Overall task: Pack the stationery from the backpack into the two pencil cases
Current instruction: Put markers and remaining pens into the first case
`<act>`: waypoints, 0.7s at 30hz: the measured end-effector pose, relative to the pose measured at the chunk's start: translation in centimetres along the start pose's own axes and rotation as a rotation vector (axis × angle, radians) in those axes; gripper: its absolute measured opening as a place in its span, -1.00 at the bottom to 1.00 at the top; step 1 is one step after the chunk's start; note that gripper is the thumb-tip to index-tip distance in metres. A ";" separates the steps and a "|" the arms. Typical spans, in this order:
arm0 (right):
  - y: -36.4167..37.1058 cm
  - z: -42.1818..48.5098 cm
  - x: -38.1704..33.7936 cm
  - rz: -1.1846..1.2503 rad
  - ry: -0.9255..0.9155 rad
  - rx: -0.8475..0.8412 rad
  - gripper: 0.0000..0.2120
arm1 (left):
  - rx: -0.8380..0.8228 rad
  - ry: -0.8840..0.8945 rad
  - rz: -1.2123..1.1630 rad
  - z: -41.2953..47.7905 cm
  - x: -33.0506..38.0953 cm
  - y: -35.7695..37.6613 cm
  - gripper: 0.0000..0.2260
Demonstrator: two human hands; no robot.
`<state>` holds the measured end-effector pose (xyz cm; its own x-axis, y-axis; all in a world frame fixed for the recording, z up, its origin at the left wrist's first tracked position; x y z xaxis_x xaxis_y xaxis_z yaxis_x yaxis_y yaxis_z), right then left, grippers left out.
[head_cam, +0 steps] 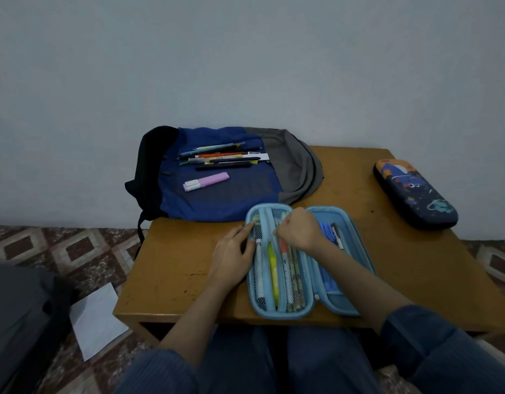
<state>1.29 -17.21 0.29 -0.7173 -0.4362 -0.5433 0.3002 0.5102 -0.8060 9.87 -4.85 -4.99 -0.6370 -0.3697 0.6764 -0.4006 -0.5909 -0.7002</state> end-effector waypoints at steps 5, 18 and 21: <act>0.9 -0.3 -0.7 -0.013 -0.023 0.012 -0.66 | -0.008 -0.003 -0.083 0.0 -0.1 -0.3 -0.57; 0.7 -1.4 -1.7 -0.166 -0.001 0.040 -0.65 | 0.014 0.018 -0.069 0.0 -0.1 -0.4 -0.54; 0.7 -1.8 -2.0 -0.190 -0.003 0.029 -0.63 | 0.016 0.013 -0.069 -0.1 -0.1 -0.4 -0.54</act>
<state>1.85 -14.66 1.20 -0.7611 -0.5247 -0.3813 0.1778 0.3966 -0.9006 10.08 -4.51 -4.81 -0.6165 -0.3187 0.7200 -0.4332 -0.6263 -0.6481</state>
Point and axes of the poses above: each hand's wrist, its own z-axis towards the middle knuckle, its own y-axis out of the palm, x = y × z, the point moved 8 cm from there along z, towards the middle knuckle, and after that the axes turned 5 degrees about y, right-handed, at the moved point
